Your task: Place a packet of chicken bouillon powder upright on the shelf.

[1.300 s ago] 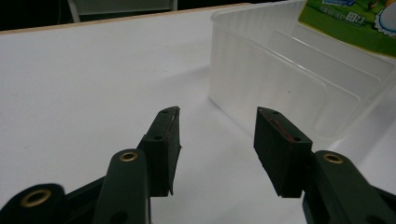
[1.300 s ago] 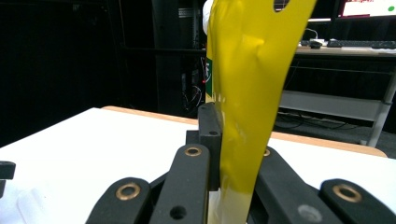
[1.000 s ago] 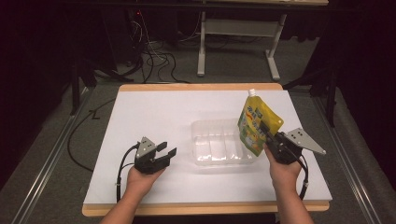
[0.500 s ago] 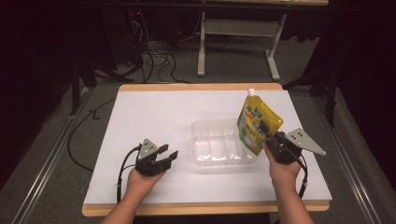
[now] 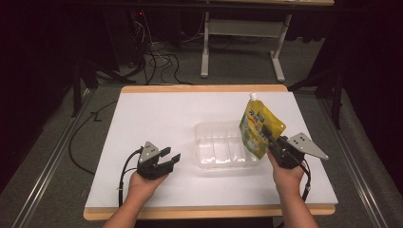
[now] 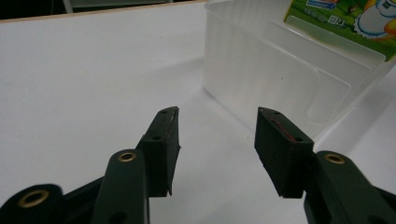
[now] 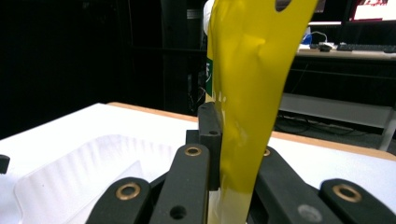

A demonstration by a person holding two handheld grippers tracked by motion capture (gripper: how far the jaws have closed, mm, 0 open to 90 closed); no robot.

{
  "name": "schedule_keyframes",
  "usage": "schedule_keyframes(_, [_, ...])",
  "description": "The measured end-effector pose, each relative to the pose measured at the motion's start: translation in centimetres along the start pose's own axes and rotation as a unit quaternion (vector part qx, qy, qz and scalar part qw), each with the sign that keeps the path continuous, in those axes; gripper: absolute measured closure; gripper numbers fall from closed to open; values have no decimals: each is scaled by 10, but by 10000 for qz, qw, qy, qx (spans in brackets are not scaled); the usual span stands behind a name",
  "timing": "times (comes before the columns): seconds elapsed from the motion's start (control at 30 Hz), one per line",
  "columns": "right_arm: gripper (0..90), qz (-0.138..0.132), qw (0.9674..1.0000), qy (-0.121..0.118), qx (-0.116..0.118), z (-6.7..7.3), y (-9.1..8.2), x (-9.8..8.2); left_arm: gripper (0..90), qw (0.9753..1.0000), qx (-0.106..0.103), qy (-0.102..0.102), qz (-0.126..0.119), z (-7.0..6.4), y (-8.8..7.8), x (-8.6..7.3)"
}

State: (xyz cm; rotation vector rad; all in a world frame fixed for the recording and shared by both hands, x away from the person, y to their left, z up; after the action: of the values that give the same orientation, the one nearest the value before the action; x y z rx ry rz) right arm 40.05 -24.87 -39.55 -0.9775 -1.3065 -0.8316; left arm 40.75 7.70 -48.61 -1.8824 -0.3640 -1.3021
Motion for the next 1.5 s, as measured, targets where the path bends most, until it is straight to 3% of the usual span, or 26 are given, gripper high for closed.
schedule_keyframes(0.63, [900, 680, 9977, 27, -45, 0, 0, -32, 502, 10000, -38, 15, -21, -1, -2, 1])
schedule_keyframes(1.1, [883, 758, 9971, 67, -3, 0, 3, -36, 487, 10000, -31, 32, -45, -1, -3, 2])
schedule_keyframes(1.2, [811, 846, 9964, 87, 57, 0, 4, -38, 483, 10000, -33, 29, -63, -1, -3, 2])
schedule_keyframes(1.3, [676, 872, 9961, 109, 81, 1, 4, -38, 479, 10000, -23, 15, -86, 0, -4, 3])
schedule_keyframes(1.33, [676, 872, 9961, 109, 81, 1, 4, -38, 479, 10000, -23, 15, -86, 0, -4, 3])
schedule_keyframes(1.37, [588, 858, 9961, 144, 131, 2, 3, -37, 477, 10000, -28, 9, -72, 0, -4, 2])
schedule_keyframes(1.5, [405, 896, 9957, 56, 216, 5, -2, -36, 471, 10000, -27, 13, -84, 1, -4, 3])
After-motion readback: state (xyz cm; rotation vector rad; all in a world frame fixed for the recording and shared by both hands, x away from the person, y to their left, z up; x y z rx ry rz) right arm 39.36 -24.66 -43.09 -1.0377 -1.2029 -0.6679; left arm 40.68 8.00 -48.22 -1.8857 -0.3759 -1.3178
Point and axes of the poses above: each handheld gripper's, and its own axes: y roughly forward along the jaws, x roughly out of its top, z roughly to its left, the point moved 8 cm from there along y, roughly forward along the jaws, and after that the axes turned 1 degree about -y, right-handed, at the moved point
